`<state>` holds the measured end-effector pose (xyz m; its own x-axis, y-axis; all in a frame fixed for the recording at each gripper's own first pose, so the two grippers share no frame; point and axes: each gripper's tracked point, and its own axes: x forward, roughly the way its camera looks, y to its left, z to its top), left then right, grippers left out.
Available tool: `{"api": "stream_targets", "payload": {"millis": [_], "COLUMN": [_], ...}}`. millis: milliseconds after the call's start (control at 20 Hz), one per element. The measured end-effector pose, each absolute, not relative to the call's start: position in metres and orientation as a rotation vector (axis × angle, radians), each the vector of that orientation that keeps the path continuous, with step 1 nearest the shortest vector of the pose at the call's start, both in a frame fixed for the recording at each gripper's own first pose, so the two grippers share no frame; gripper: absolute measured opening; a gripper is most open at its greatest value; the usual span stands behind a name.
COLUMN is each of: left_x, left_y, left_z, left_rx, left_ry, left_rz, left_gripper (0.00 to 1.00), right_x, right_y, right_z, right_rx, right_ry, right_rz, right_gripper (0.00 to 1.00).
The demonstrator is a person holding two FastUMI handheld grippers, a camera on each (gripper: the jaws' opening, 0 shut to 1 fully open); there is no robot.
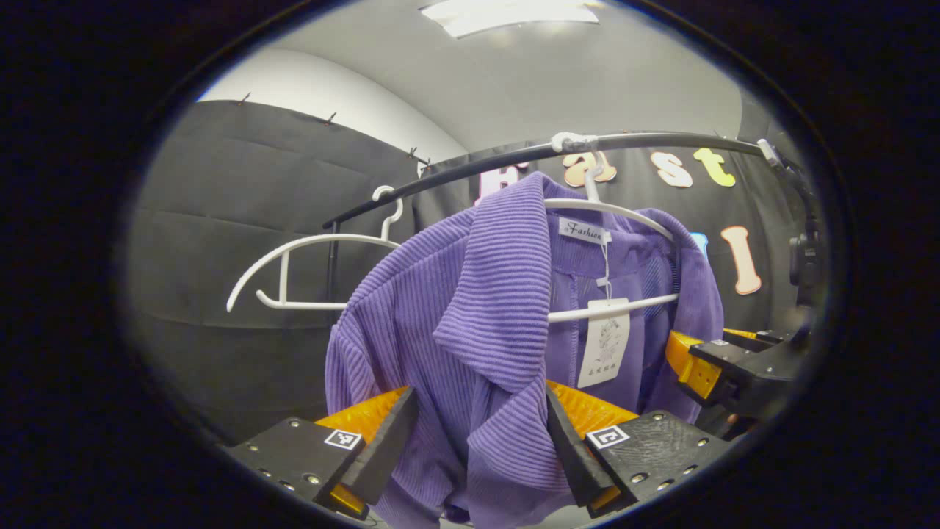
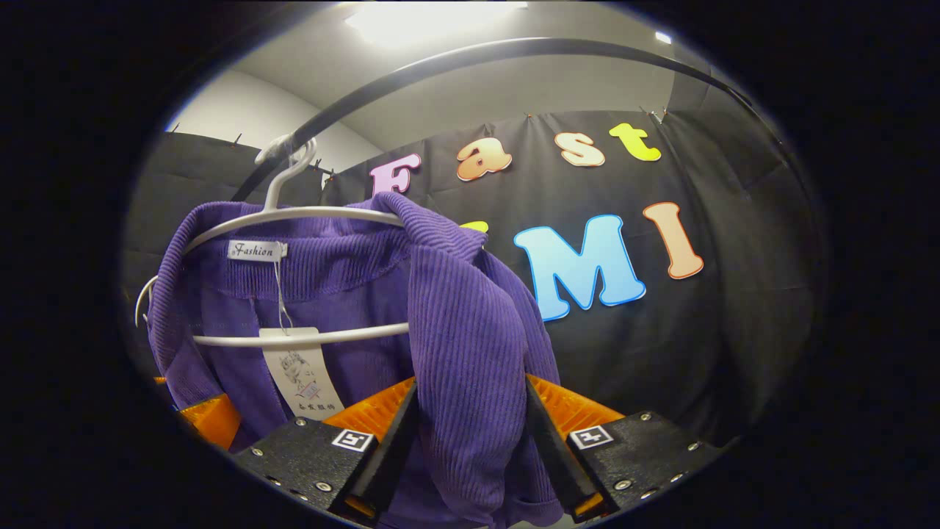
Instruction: Grasp the clothes on the hanger with both hands and then place them into the laundry hamper below.
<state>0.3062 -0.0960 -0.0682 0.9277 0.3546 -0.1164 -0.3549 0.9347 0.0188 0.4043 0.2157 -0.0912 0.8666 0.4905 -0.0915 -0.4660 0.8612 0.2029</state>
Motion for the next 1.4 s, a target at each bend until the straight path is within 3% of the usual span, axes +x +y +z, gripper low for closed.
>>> {"api": "stream_targets", "payload": {"millis": [50, 100, 200, 250, 300, 350, 450, 500, 600, 750, 850, 1000, 1050, 1200, 1250, 1400], "left_x": [0.306, 0.305, 0.303, 0.302, 0.302, 0.304, 0.305, 0.307, 0.300, 0.295, 0.283, 0.261, 0.258, 0.254, 0.252, 0.248], "left_y": [-0.096, -0.095, -0.092, -0.091, -0.091, -0.093, -0.096, -0.096, -0.088, -0.094, -0.092, -0.088, -0.086, -0.075, -0.069, -0.049], "left_z": [-0.069, -0.068, -0.067, -0.068, -0.068, -0.067, -0.065, -0.067, -0.059, -0.054, -0.035, -0.002, 0.005, 0.018, 0.024, 0.038], "left_rx": [-0.002, 0.000, 0.001, -0.003, -0.003, -0.001, -0.018, -0.008, 0.030, 0.029, 0.051, 0.119, 0.134, 0.131, 0.136, 0.171], "left_ry": [0.123, 0.118, 0.109, 0.112, 0.114, 0.112, 0.105, 0.108, 0.096, 0.113, 0.087, 0.035, 0.026, 0.021, 0.016, -0.002], "left_rz": [0.365, 0.364, 0.376, 0.376, 0.371, 0.352, 0.318, 0.319, 0.345, 0.300, 0.284, 0.279, 0.278, 0.283, 0.290, 0.318], "left_gripper": [0.89, 0.99, 0.87, 0.81, 0.81, 0.75, 0.55, 0.45, 0.15, 0.02, 0.02, 0.10, 0.06, 0.10, 0.06, 0.10], "right_x": [0.404, 0.403, 0.401, 0.398, 0.397, 0.395, 0.386, 0.382, 0.380, 0.382, 0.383, 0.381, 0.382, 0.387, 0.389, 0.394], "right_y": [0.216, 0.215, 0.216, 0.217, 0.215, 0.212, 0.215, 0.212, 0.200, 0.187, 0.178, 0.166, 0.164, 0.156, 0.153, 0.147], "right_z": [-0.093, -0.094, -0.091, -0.089, -0.085, -0.080, -0.068, -0.060, -0.040, -0.013, 0.001, 0.018, 0.023, 0.033, 0.036, 0.047], "right_rx": [0.175, 0.176, 0.185, 0.194, 0.195, 0.190, 0.180, 0.169, 0.142, 0.134, 0.118, 0.077, 0.071, 0.060, 0.055, 0.034], "right_ry": [0.148, 0.146, 0.135, 0.129, 0.118, 0.103, 0.064, 0.037, -0.043, -0.128, -0.159, -0.207, -0.220, -0.250, -0.258, -0.286], "right_rz": [0.504, 0.505, 0.514, 0.534, 0.536, 0.537, 0.573, 0.576, 0.546, 0.507, 0.485, 0.461, 0.456, 0.439, 0.434, 0.425], "right_gripper": [0.73, 0.67, 0.48, 0.33, 0.25, 0.10, 0.03, 0.03, 0.02, 0.02, 0.02, 0.01, 0.02, 0.02, 0.02, 0.02]}}
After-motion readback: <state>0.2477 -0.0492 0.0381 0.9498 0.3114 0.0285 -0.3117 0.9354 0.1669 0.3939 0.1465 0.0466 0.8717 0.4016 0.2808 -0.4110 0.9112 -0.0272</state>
